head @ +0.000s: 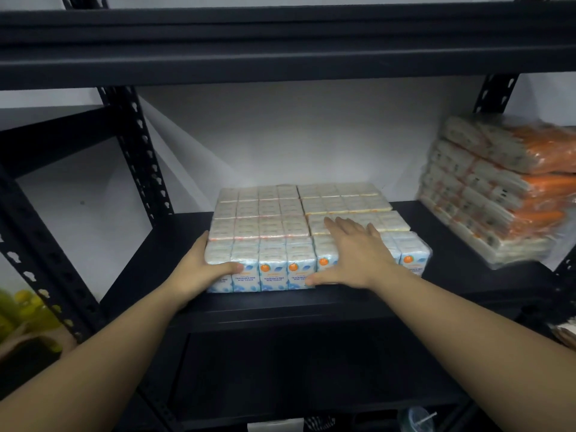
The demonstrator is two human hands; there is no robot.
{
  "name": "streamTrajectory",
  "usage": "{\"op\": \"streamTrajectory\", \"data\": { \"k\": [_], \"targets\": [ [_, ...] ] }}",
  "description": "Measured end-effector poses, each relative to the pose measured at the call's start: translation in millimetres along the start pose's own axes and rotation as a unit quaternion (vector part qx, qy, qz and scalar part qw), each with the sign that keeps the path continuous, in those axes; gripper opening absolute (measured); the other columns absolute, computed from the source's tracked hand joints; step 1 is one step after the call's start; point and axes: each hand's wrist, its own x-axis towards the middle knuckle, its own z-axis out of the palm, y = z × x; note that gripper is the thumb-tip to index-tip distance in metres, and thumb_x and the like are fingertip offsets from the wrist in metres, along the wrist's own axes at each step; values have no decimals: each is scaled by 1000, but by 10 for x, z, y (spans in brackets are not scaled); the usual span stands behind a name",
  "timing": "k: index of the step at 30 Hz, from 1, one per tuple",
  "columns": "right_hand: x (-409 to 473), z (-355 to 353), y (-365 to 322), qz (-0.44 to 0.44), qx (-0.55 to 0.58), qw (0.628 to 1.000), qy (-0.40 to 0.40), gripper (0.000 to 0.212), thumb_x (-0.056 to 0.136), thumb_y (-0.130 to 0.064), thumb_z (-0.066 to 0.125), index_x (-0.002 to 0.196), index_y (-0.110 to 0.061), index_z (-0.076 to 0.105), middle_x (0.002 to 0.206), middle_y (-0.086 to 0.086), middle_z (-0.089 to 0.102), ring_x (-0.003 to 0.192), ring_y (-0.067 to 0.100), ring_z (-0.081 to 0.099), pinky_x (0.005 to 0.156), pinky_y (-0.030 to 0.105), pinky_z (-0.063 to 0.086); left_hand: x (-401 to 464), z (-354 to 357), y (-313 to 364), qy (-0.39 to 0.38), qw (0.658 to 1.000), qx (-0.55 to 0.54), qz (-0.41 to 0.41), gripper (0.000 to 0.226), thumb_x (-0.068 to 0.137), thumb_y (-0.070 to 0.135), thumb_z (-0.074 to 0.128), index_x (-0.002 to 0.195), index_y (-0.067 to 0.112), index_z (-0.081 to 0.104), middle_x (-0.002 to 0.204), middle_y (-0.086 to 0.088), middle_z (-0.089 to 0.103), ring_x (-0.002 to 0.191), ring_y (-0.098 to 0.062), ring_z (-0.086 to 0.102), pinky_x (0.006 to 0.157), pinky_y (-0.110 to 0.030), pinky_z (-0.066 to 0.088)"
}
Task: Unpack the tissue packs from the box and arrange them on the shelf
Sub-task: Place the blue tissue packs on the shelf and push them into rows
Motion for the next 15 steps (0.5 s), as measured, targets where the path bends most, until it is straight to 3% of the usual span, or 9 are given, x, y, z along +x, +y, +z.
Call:
{"op": "streamTrajectory", "data": {
  "k": [6, 10, 15],
  "targets": [
    [47, 44, 17, -16, -28, 999, -1, 138, 60, -108, 33, 165, -19, 16, 173, 3, 11, 159, 19, 11, 128, 53, 10, 5, 62, -47, -3, 1000, -20, 9, 86, 61, 45, 92, 137, 45, 52, 126, 15, 71, 115, -12, 70, 101, -45, 54],
    [27, 49, 84, -18, -26, 999, 6, 135, 63, -107, 29, 165, -20, 17, 173, 1, 11, 159, 18, 11, 128, 51, 10, 30, 150, 9, -6, 999, -31, 9, 78, 62, 41, 93, 130, 50, 55, 123, 18, 72, 111, -8, 71, 99, -40, 54],
    [-51, 7, 346, -3, -25, 1000, 1, 132, 64, -107, 30, 165, -24, 16, 174, -2, 8, 159, 15, 8, 129, 48, 8, 87, 433, 65, 5, 999, -47, 5, 79, 71, 28, 91, 140, 36, 52, 124, 11, 72, 110, -9, 71, 99, -38, 55]
  ]
}}
